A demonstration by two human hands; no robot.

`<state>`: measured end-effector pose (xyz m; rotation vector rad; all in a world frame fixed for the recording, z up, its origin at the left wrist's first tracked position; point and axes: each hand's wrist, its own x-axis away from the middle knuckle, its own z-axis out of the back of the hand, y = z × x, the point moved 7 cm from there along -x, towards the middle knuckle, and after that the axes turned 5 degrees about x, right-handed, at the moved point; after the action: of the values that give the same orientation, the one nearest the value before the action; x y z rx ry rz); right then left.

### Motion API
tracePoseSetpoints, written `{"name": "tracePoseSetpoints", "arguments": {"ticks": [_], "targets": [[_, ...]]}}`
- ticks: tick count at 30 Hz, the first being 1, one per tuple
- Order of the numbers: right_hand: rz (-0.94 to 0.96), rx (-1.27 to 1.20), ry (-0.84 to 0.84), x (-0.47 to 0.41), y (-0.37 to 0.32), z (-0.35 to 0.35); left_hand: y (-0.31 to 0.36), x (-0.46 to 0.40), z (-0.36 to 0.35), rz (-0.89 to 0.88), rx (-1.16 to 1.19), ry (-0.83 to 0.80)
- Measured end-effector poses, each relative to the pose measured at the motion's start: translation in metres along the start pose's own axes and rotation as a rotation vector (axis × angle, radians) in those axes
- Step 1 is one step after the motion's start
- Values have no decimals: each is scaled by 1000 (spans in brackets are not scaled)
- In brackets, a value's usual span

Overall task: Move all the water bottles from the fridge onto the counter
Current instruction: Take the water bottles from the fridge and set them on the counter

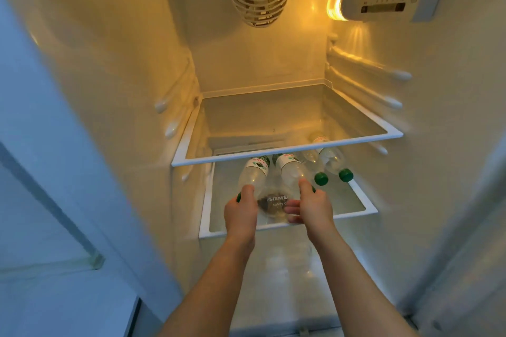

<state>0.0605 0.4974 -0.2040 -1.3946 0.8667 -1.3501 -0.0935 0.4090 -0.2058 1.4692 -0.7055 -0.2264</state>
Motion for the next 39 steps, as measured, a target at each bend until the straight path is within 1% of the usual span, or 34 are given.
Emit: {"name": "tracePoseSetpoints", "arguments": {"ticks": [1,3,7,9,12,16,19,23,25,27,32,35,39], "targets": [[3,-22,13,6,-2,3,1,6,2,44,79,-8],[7,-68,23,18,-5,7,5,15,11,75,152,-29],[17,-14,50,42,-6,17,18,43,28,67,197,-81],[21,27,59,57,-10,24,30,58,37,31,161,-90],[65,161,93,79,-23,40,57,74,58,-92,-16,-36],[214,443,198,101,-50,64,101,103,87,-351,-311,1],[294,620,294,120,-76,77,129,127,104,-517,-470,27],[462,828,376,157,-115,78,148,159,116,-677,-670,26],[499,918,355,172,-124,72,154,173,126,-713,-744,38],[515,973,291,187,-124,62,155,182,139,-717,-814,49],[548,1071,73,223,-111,17,141,193,190,-598,-896,60],[566,1156,-35,246,-95,-20,127,199,237,-514,-942,113],[607,1217,-165,276,-70,-69,109,204,294,-454,-972,199]]}}
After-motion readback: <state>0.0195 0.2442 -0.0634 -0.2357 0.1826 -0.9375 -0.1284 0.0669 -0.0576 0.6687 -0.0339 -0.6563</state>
